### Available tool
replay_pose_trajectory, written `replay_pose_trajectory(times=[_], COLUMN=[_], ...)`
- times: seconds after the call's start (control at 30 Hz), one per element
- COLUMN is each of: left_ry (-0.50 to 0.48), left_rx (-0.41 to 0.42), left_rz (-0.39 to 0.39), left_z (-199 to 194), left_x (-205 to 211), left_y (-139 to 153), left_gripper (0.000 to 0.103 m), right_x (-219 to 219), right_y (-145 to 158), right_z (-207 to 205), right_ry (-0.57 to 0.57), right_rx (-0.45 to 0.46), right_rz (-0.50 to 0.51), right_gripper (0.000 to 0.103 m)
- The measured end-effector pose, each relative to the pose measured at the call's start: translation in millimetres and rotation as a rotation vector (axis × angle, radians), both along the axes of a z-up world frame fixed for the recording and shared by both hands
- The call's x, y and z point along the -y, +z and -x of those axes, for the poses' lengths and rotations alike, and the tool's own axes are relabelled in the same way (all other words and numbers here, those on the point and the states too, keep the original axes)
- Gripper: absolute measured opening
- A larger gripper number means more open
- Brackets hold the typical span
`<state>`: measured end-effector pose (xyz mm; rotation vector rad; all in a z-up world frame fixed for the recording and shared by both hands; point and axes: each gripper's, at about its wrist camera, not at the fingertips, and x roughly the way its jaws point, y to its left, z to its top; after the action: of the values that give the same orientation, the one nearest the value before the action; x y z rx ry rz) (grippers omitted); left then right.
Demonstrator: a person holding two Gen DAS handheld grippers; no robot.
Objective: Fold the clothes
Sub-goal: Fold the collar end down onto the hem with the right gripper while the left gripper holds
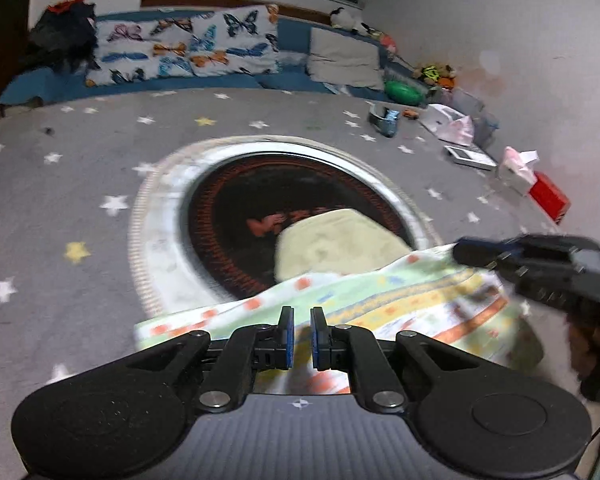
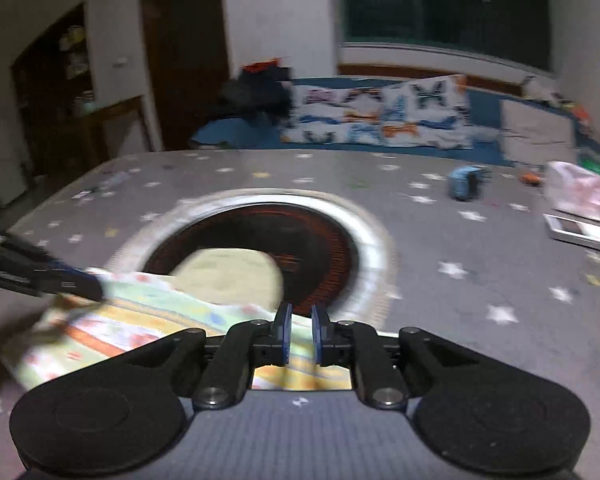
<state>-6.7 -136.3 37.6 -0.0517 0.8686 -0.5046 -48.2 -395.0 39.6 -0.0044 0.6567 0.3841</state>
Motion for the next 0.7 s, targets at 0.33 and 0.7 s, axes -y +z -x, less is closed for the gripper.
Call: replay_pose_trajectory(times=[0.33,0.7], left_ry=[0.041,-0.079], left_rx=[-0.014,0.016], left_rz=[0.002,0.053], left_z=[-14,52], left_x=[5,10], left_y=[-9,2], left_gripper=[0.01,0.01], right_x=[-8,-46], right_y=[-24,2], right_z=[-25,26], right_ry=[-0.011,0.184], right_rx=[-0.094,-0.034], right_rz=[-0.003,-0.035], right_gripper=[0.011,0.014])
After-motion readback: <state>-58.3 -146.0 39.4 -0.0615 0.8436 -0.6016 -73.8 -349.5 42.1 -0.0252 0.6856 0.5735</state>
